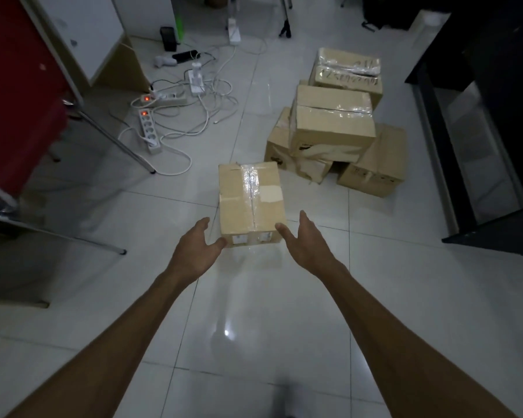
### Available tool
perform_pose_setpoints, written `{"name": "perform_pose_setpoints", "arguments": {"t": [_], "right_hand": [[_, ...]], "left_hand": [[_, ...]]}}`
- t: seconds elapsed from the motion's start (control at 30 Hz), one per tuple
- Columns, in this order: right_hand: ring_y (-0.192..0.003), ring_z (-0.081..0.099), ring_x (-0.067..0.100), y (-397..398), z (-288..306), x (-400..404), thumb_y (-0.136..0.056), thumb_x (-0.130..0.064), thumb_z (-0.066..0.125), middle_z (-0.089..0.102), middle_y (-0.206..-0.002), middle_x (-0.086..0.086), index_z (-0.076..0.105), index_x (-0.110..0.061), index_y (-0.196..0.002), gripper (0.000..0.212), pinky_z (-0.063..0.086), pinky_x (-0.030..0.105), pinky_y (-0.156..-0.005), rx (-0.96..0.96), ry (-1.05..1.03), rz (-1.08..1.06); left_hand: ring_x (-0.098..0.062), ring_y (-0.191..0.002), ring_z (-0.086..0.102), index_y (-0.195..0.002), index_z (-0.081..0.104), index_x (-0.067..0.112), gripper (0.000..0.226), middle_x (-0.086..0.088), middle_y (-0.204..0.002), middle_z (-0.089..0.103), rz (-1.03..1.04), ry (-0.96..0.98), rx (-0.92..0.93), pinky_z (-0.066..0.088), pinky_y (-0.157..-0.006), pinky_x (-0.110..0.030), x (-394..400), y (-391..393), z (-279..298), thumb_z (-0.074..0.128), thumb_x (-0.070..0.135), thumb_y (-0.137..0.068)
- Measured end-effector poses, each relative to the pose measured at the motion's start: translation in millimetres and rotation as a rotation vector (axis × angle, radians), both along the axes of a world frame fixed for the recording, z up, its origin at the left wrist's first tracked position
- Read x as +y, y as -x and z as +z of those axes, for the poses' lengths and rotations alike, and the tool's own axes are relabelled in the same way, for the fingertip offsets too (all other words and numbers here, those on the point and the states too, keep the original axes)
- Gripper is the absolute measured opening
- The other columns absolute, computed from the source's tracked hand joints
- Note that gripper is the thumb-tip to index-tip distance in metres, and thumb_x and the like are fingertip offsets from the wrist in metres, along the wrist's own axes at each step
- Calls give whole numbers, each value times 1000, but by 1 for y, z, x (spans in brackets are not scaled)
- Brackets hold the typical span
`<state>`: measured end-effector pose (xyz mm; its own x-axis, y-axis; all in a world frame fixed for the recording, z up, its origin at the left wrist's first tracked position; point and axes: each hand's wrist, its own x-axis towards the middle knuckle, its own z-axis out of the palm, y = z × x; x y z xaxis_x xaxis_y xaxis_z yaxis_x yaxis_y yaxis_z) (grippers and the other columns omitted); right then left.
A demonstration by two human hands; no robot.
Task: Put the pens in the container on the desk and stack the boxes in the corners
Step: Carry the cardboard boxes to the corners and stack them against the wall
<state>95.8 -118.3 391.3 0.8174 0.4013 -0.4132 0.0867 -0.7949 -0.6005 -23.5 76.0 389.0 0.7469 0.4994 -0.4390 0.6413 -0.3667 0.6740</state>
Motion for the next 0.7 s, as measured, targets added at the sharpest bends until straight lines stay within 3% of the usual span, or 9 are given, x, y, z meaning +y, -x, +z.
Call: {"name": "perform_pose_setpoints", "arguments": {"t": [0.1, 0.2, 0.4, 0.57, 0.7], "right_hand": [[-140, 33, 31, -49, -32, 14, -95, -58, 44, 35, -152, 17, 21, -4, -150, 81, 32, 41, -110, 32, 5, 2], [-134, 43, 34, -100, -77, 34, -86, -73, 42, 46, -143, 16, 32, -8, -144, 89, 40, 47, -108, 55, 4, 7], [-126, 51, 28, -184, -213, 52, -69, -94, 34, 51, -139, 8, 33, -18, -142, 106, 49, 51, -99, 137, 1, 17], [-123, 53, 30, -230, -285, 65, -71, -90, 39, 53, -137, 8, 36, -15, -140, 102, 49, 52, -98, 221, -11, 1], [-117, 55, 26, -255, -303, 87, -91, -57, 53, 53, -127, -1, 40, -9, -139, 69, 49, 39, -94, 324, -90, -97]], "left_hand": [[-28, -138, 40, -152, 29, 14, 74, -7, -154, 37, 53, 27, 32, 35, -110, -39, 14, -46, -29, 62, 40, -92], [-29, -137, 41, -151, 29, 14, 74, -7, -154, 39, 104, 51, 59, 36, -110, -40, 28, -95, -71, 63, 41, -91], [-32, -135, 43, -150, 30, 13, 72, -9, -152, 40, 237, 79, 106, 40, -105, -46, 51, -174, -157, 61, 41, -92], [-33, -133, 45, -149, 30, 12, 69, -10, -151, 41, 287, 98, 122, 41, -103, -49, 76, -216, -226, 59, 40, -93], [-34, -126, 50, -144, 35, 20, 71, -6, -146, 46, 289, 170, 120, 45, -101, -53, 97, -230, -277, 61, 53, -88]]}}
